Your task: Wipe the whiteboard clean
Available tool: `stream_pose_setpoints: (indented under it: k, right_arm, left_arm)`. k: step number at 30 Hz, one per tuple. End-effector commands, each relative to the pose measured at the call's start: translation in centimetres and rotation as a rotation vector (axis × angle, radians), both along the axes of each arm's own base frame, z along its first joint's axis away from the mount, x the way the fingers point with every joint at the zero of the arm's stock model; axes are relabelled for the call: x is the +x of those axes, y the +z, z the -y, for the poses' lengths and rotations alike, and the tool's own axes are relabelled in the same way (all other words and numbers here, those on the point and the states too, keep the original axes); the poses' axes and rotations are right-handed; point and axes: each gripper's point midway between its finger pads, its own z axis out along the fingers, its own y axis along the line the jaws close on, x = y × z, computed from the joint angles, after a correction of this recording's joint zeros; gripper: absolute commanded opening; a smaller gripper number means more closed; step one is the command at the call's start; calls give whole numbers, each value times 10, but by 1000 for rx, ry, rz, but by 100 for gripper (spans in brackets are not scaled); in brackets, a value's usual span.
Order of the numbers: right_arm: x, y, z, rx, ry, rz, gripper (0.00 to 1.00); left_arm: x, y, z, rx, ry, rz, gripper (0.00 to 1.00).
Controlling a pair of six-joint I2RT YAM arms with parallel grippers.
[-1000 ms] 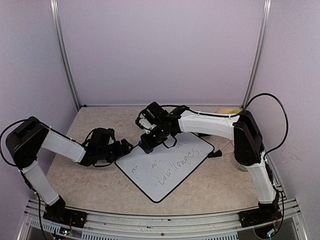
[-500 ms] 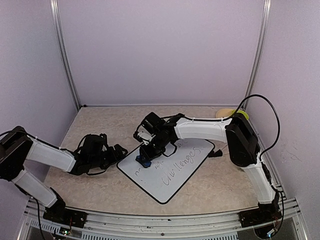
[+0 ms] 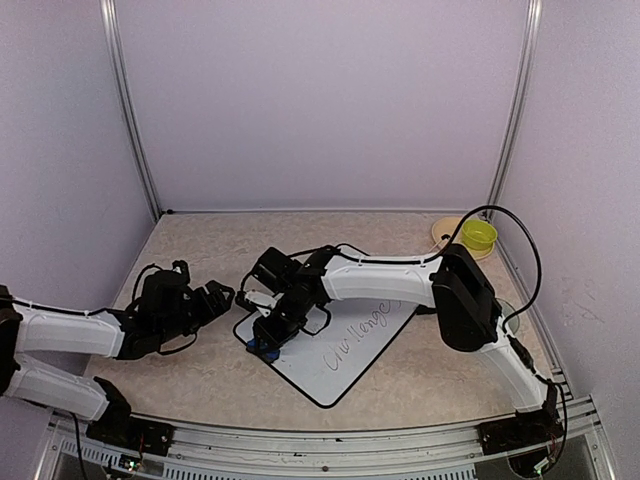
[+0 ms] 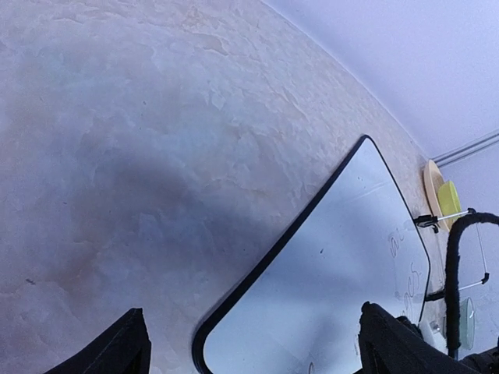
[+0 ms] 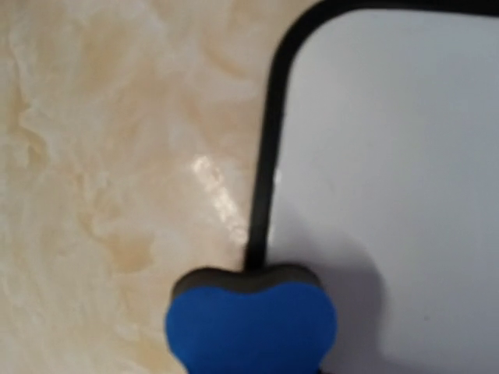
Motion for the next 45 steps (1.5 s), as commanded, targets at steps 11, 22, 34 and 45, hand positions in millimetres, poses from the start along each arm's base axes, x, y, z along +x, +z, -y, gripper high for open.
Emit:
stream_pose_setpoints:
  k: [11, 22, 34, 45]
  right_arm:
    - [87, -22, 83, -172, -262, 136, 32]
    - [26, -13, 43, -188, -72, 145, 31]
    - [-34, -10, 56, -139, -38, 61, 31]
    - [-42, -20, 108, -257, -76, 105, 31]
  left_arm:
    - [3, 12, -10, -5, 36, 26, 90]
    - [4, 12, -11, 2, 38, 24, 89]
    - [8, 12, -7, -9, 32, 22, 89]
    - [8, 15, -8, -5, 34, 29, 89]
